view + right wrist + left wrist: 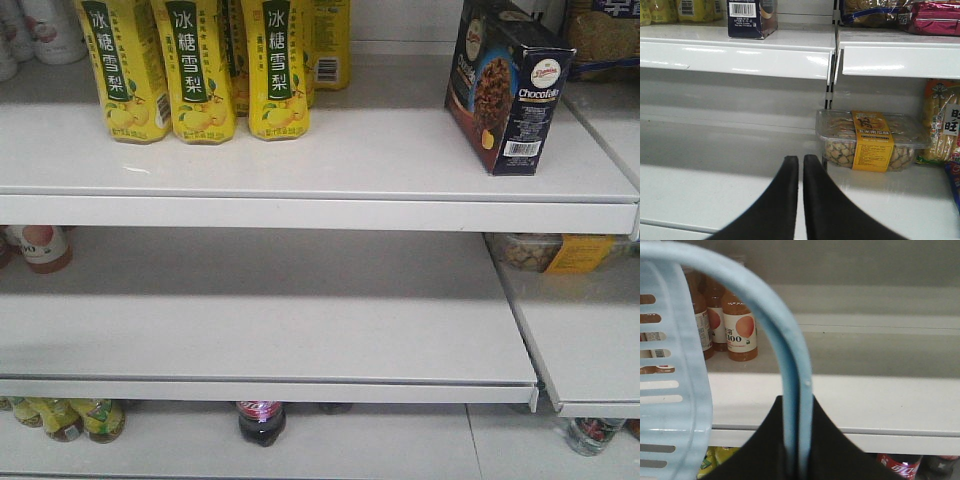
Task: Left arm holds basket, right arm returns cookies
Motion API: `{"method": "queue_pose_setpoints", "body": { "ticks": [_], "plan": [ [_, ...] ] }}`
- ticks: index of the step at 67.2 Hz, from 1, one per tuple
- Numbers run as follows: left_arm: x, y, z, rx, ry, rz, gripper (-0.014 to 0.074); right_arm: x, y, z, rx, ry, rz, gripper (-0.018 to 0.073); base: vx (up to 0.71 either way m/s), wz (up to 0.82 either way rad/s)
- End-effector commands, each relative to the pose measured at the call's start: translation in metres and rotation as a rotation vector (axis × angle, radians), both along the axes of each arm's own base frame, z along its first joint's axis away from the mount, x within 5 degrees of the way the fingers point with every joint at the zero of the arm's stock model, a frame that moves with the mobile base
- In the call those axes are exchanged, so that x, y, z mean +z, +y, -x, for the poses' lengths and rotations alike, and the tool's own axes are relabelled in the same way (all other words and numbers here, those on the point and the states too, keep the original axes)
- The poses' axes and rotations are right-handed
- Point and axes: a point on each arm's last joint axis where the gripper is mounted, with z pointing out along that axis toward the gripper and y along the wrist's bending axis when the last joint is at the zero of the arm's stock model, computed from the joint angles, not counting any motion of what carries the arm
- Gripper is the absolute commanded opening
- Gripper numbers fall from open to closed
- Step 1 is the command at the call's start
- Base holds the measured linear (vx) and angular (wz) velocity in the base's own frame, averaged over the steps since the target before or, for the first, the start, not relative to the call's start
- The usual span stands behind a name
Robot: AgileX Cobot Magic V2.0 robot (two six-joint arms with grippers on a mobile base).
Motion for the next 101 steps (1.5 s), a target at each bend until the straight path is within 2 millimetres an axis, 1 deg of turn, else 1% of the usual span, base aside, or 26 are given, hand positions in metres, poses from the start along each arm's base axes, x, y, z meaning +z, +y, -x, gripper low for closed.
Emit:
{"method": "queue_pose_setpoints", "body": {
  "ticks": [1, 9, 19, 81, 86, 101],
  "plan": [
    [0.0214, -0.0003, 0.001, -0.004, -0.164, -0.018, -0.0003, 0.0133, 0.0025, 0.0, 0.028, -0.069, 0.017, -0.0006, 0.0, 0.0],
    [0.0217, -0.0007, 0.001, -0.007, -0.168, 0.004, -0.0003, 0.0133, 0.0025, 0.0, 0.028, -0.069, 0.017, -0.0006, 0.0, 0.0],
    [0.0221, -0.0015, 0.0009, -0.03, -0.171, -0.036, -0.0003, 0.0133, 0.0025, 0.0, 0.028, -0.069, 0.017, -0.0006, 0.0, 0.0],
    [0.0222, -0.0017, 0.0008, -0.033, -0.168, -0.035, -0.0003, 0.0132, 0.0024, 0.0, 0.027, -0.069, 0.018, -0.0006, 0.0, 0.0],
    [0.0222, -0.0017, 0.0008, -0.033, -0.168, -0.035, -0.0003, 0.012, 0.0006, -0.0001, 0.007, -0.06, 0.077, -0.0006, 0.0, 0.0],
    [0.0222, -0.0017, 0.0009, -0.033, -0.169, -0.034, -0.0003, 0.0091, 0.002, 0.0017, -0.061, -0.026, 0.072, -0.0006, 0.0, 0.0]
  ]
}}
